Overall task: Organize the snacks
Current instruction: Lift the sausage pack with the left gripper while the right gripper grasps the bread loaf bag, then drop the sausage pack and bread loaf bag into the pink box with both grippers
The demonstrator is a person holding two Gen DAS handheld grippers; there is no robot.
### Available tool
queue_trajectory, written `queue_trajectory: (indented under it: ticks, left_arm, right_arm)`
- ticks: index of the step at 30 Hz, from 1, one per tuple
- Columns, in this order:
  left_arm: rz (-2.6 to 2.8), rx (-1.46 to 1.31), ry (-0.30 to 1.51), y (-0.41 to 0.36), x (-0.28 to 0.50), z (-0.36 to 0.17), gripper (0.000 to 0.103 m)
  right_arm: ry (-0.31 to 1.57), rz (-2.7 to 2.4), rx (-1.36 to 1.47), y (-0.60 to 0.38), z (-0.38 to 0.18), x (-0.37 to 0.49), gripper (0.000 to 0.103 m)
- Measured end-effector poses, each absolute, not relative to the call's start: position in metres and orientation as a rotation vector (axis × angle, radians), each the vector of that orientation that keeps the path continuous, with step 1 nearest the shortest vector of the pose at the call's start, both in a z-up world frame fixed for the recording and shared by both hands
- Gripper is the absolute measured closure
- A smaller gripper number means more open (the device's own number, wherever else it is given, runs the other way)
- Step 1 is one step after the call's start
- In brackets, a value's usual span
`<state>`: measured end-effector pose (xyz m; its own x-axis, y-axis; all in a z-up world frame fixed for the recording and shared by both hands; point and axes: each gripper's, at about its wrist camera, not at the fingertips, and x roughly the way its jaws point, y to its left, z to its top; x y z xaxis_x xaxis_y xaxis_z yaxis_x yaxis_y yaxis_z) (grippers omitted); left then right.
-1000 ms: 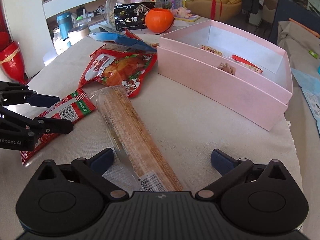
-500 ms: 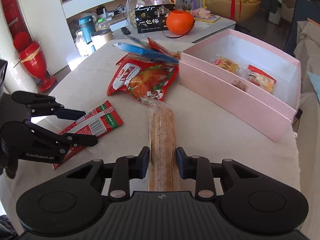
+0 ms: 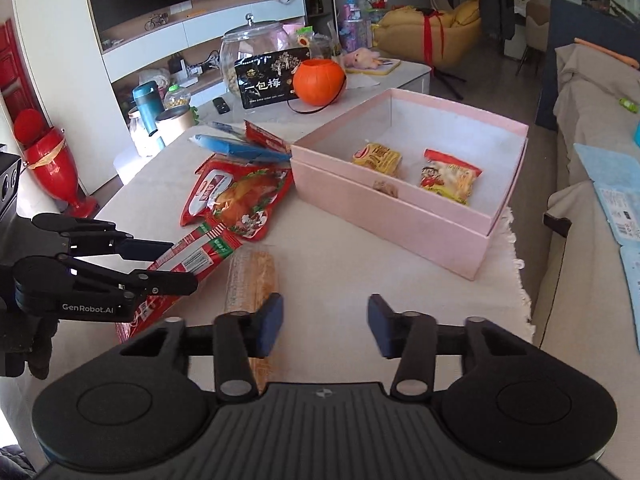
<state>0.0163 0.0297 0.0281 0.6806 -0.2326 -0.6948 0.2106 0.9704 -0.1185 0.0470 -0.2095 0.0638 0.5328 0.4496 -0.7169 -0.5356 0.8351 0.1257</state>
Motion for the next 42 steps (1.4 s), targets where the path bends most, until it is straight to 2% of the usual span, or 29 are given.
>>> queue_trajectory:
  ticks: [7,8,10,13,17,21,27,31,33,34,36,37,42]
  left_arm:
    - [-0.217,-0.079,0.795,0.049,0.008,0.021,0.051]
    - [-0.216,-0.08,0.801,0.05,0.007,0.019,0.051]
    - [-0.22,-0.077,0.813,0.053,0.003,0.015,0.051]
    - [-0.222,-0.059,0.8,0.051,-0.001,0.014,0.05]
    - [-0.223,-0.056,0.798,0.046,0.0,0.016,0.051]
    - [-0.274,-0.1,0.759,0.043,0.001,0.025,0.052]
    - [-0.35,-0.14,0.587,0.034,0.024,0.088,0.053]
    - [-0.401,-0.177,0.46,0.018,0.077,0.14,0.052]
    - [-0.423,-0.206,0.442,0.009,0.114,0.15,0.049]
    - [-0.433,-0.222,0.477,0.002,0.141,0.148,0.045]
    - [-0.424,-0.243,0.555,-0.004,0.181,0.136,0.045]
    - [-0.395,-0.249,0.571,-0.004,0.193,0.128,0.051]
    - [-0.347,-0.234,0.533,0.01,0.182,0.105,0.051]
  right_arm:
    - [0.904,0.699,-0.11,-0.162,0.036,0.055,0.048]
    - [0.913,0.703,-0.143,-0.153,0.031,0.052,0.051]
    - [0.887,0.69,-0.247,-0.14,0.025,0.041,0.066]
    - [0.842,0.669,-0.327,-0.137,0.031,0.03,0.075]
    - [0.889,0.656,-0.163,-0.166,0.053,0.046,0.075]
    - [0.841,0.596,-0.114,-0.189,0.073,0.049,0.075]
    - [0.744,0.54,-0.041,-0.229,0.113,0.06,0.076]
    - [0.672,0.479,-0.035,-0.247,0.133,0.074,0.076]
    - [0.659,0.463,-0.033,-0.252,0.136,0.082,0.075]
    - [0.658,0.455,-0.029,-0.253,0.137,0.086,0.075]
    - [0.656,0.436,-0.029,-0.255,0.136,0.095,0.076]
    - [0.652,0.426,-0.03,-0.256,0.136,0.098,0.076]
    - [0.605,0.387,-0.02,-0.259,0.148,0.121,0.076]
